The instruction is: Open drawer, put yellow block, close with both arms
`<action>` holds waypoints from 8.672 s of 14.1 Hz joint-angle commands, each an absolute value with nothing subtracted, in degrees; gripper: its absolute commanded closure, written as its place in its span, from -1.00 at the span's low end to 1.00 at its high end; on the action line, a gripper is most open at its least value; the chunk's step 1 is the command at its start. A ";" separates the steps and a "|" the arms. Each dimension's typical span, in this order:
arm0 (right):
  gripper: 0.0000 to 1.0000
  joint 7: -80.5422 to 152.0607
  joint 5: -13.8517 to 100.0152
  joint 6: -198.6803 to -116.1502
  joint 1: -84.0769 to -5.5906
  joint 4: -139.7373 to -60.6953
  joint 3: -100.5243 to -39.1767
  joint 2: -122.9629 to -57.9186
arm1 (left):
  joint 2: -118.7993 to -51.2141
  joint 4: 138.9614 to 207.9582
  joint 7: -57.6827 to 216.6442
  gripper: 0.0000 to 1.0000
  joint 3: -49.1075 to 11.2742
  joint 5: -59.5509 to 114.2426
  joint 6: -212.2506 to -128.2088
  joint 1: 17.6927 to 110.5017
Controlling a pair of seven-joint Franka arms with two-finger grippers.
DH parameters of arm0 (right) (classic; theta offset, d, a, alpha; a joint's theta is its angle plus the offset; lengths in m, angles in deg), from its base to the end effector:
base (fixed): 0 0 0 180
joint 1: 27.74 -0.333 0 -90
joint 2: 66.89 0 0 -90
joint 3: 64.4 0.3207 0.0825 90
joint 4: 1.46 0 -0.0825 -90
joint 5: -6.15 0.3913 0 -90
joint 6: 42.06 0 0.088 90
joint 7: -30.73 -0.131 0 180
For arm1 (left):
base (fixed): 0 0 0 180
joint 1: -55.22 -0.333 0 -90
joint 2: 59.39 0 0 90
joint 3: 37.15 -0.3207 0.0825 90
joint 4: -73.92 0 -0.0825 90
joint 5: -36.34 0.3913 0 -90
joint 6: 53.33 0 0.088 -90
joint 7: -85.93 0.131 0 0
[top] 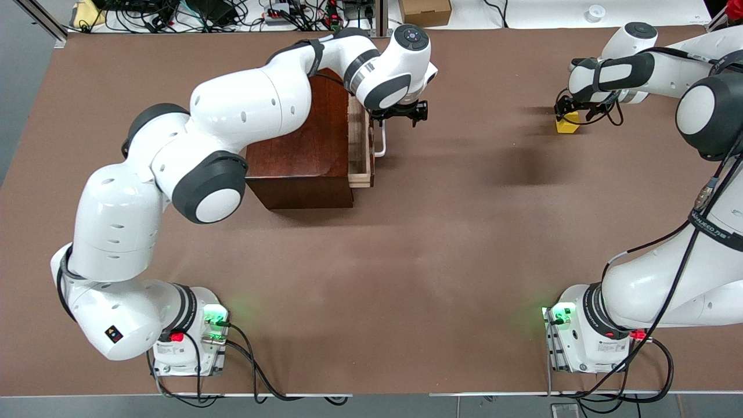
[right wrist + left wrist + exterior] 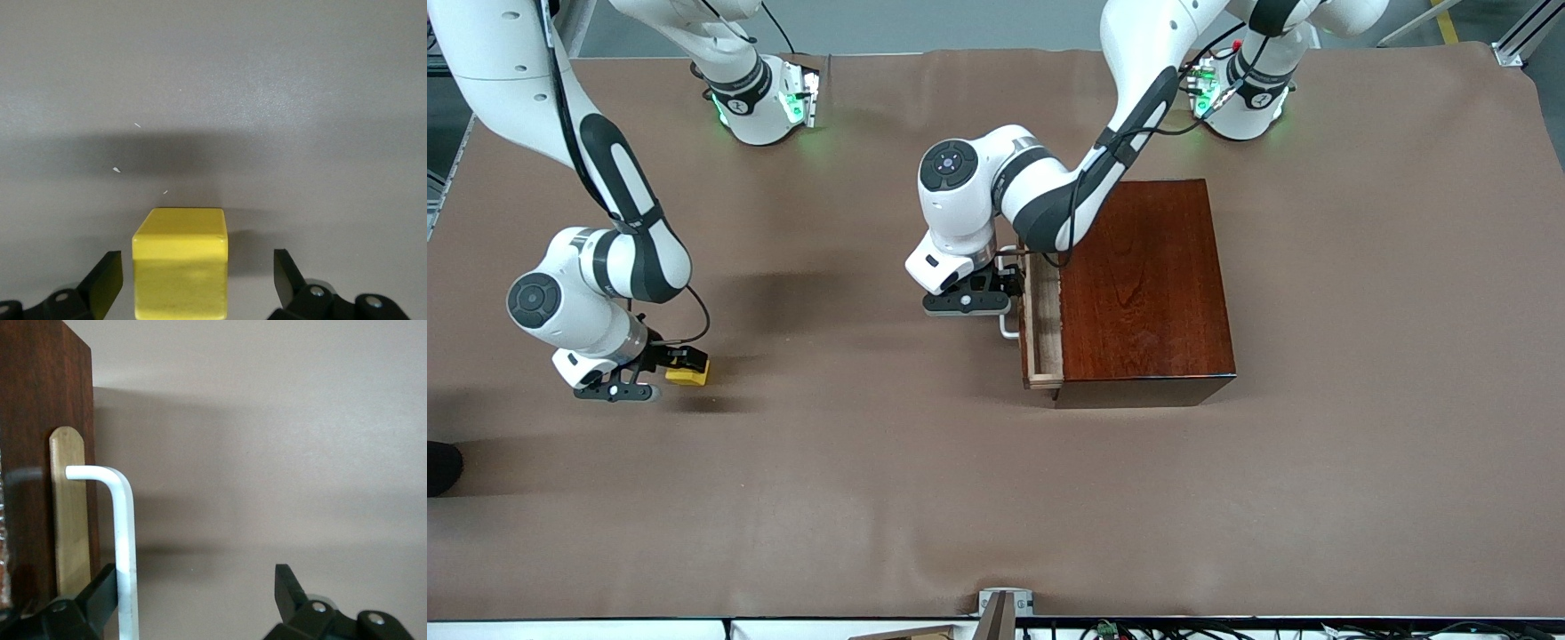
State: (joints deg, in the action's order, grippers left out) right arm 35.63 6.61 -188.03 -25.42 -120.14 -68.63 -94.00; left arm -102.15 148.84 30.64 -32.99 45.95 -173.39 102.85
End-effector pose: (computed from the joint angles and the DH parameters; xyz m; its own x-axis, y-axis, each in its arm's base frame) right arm 0.5925 -0.0686 0.1737 0.9996 -0.0273 0.0020 -0.0273 -0.9992 0.0294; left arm 0.4865 -0.5801 0.2779 0.9945 -0.0007 0.1047 0.0017 -0.9997 -0.0230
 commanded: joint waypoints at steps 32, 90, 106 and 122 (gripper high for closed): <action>1.00 52.94 6.85 -160.55 -23.43 -97.54 -68.00 -93.43 | -102.47 146.17 28.46 -1.00 -33.02 45.31 -188.86 107.35; -1.00 74.32 -1.85 -161.06 -68.69 -76.78 -53.94 -107.67 | -59.74 164.54 81.62 -1.00 -34.69 33.70 -146.05 58.74; -1.00 71.95 -1.41 -138.41 -57.46 -76.52 -54.03 -94.06 | -61.67 162.70 82.94 -1.00 -34.34 33.88 -146.05 59.79; -1.00 71.69 -0.62 -131.01 -22.99 -78.80 -53.94 -89.57 | -73.79 155.05 125.46 -1.00 -18.96 35.11 -158.61 65.75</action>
State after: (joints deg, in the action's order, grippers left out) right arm 72.82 -0.78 -132.33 -24.81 -77.37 -55.29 -91.15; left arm -71.76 157.01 119.19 -19.31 33.49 -156.62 63.13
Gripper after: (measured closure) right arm 0.000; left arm 0.000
